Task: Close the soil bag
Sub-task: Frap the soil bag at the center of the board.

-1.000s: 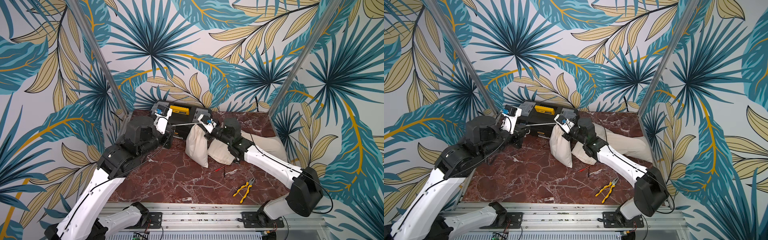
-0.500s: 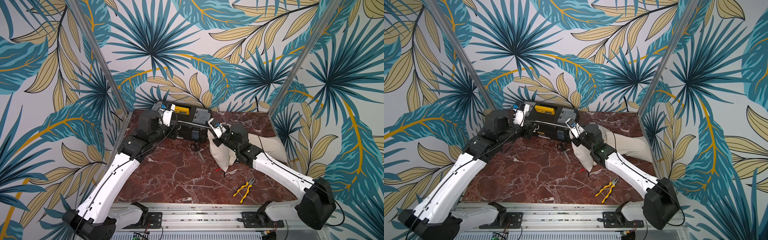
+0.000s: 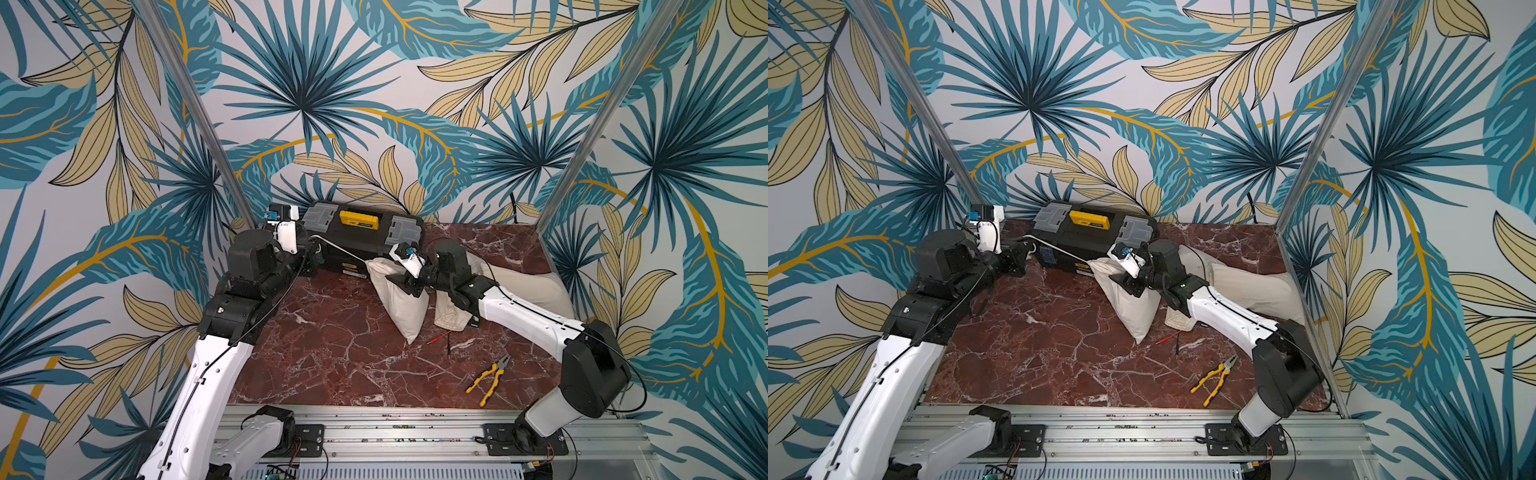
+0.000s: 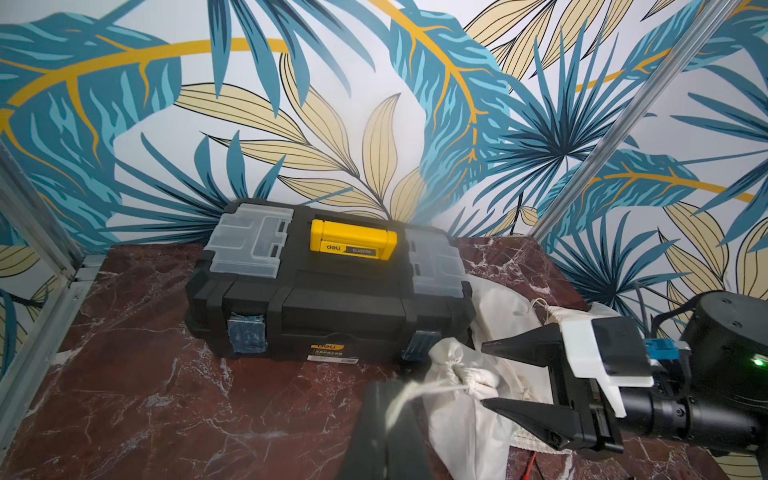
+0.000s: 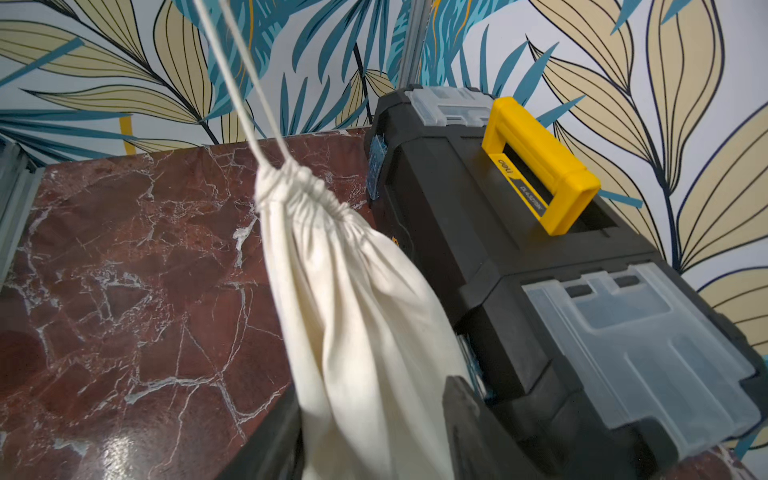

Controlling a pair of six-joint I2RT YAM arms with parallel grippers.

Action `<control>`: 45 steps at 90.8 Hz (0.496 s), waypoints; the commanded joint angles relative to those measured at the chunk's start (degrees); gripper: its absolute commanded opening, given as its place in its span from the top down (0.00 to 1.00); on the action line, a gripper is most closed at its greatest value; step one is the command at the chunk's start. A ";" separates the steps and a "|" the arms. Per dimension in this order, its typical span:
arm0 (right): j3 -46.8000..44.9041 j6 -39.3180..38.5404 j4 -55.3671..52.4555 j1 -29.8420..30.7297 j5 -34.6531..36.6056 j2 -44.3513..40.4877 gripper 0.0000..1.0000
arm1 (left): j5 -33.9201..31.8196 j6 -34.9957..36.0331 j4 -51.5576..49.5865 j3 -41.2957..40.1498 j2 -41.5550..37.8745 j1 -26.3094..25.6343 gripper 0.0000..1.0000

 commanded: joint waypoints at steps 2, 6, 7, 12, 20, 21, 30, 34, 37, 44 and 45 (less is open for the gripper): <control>3.82 -2.42 -3.13 1.22 -4.55 1.96 0.32 | 0.97 -0.17 3.63 2.29 -0.75 0.65 1.00; 4.99 -2.62 -2.66 1.76 -6.59 2.69 0.29 | 1.58 -0.12 3.62 2.34 -0.79 0.65 1.00; 5.39 -2.74 -2.59 1.85 -7.00 2.89 0.28 | 1.67 -0.19 3.62 2.28 -0.82 0.65 1.00; 7.26 -3.08 -2.56 2.27 -8.59 3.79 0.26 | 2.23 -0.26 3.85 2.10 -1.05 0.65 1.00; 10.88 -4.37 -3.87 3.55 -11.25 6.15 0.25 | 2.91 -0.50 4.15 1.70 -1.35 0.64 1.00; 11.50 -4.59 -3.98 3.85 -11.49 6.51 0.25 | 2.99 -0.47 4.15 1.69 -1.32 0.65 1.00; 15.76 -5.88 -6.05 5.12 -13.87 9.55 0.24 | 3.75 -0.65 4.48 1.69 -1.28 0.66 1.00; 17.31 -6.20 -6.96 5.57 -14.83 10.94 0.24 | 4.13 -0.87 4.58 1.61 -1.28 0.65 1.00; 18.50 -6.58 -7.72 5.95 -15.62 11.75 0.25 | 4.37 -0.89 4.59 1.60 -1.33 0.66 1.00; 20.13 -7.11 -8.88 6.76 -17.11 13.06 0.25 | 4.31 -0.92 4.48 1.75 -1.37 0.66 1.00; 20.25 -7.18 -9.00 6.81 -17.45 13.18 0.25 | 4.31 -0.90 4.44 1.81 -1.37 0.66 1.00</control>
